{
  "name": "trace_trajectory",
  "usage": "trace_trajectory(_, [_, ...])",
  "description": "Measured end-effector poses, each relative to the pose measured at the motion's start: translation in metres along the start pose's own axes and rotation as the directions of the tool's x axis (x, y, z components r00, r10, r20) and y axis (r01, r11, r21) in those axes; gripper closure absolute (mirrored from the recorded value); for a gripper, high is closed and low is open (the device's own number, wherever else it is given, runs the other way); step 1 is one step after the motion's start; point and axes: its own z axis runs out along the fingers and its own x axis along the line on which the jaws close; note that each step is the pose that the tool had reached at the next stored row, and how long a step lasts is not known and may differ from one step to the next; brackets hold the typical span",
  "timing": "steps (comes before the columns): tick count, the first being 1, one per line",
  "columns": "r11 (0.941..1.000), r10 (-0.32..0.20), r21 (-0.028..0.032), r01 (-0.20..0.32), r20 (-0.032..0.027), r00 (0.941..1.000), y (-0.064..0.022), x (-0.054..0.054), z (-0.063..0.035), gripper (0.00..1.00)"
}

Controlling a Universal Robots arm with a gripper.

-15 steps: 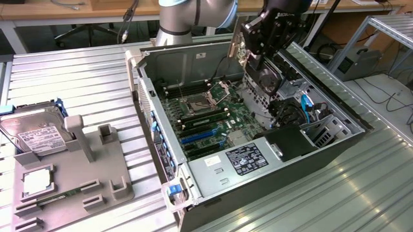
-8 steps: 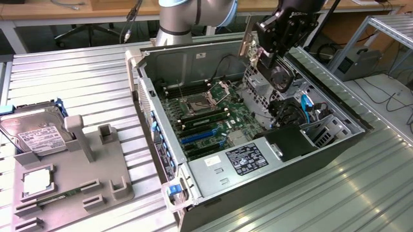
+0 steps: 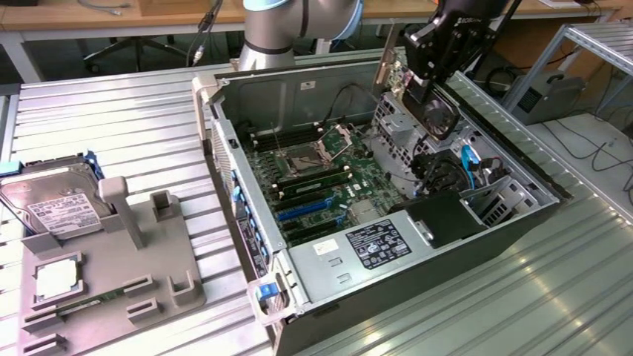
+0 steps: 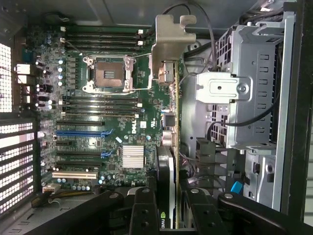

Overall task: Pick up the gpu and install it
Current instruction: 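Insert the gpu into the slot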

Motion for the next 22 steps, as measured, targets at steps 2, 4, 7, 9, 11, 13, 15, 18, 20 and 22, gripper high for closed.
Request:
trace_trajectory(2, [1.0,0.0,0.0,0.0,-0.0001,1.0,0.0,0.0,0.0,0.73])
trace_trajectory(4, [1.0,0.0,0.0,0.0,0.0,1.0,0.0,0.0,0.0,0.73])
trace_trajectory(7, [1.0,0.0,0.0,0.0,0.0,1.0,0.0,0.0,0.0,0.73])
trace_trajectory(9, [1.0,0.0,0.0,0.0,0.0,1.0,0.0,0.0,0.0,0.73])
trace_trajectory(11, [1.0,-0.003,0.0,0.003,0.0,1.0,0.0,0.0,0.0,0.73])
trace_trajectory(13, [0.9995,-0.032,-0.0006,0.032,-0.0002,0.9995,0.0,0.0,0.0,0.73])
trace_trajectory(15, [0.9962,-0.087,-0.0016,0.087,-0.0006,0.9962,0.0,0.0,0.0,0.73])
trace_trajectory(18, [0.9888,-0.149,-0.0029,0.149,-0.0009,0.9888,0.0001,0.0,0.0001,0.73])
trace_trajectory(20, [0.9853,-0.171,-0.0033,0.171,-0.001,0.9853,0.0002,0.0,0.0001,0.73])
trace_trajectory(22, [0.9807,-0.195,-0.0038,0.195,-0.0011,0.9807,0.0002,0.0,0.0003,0.73])
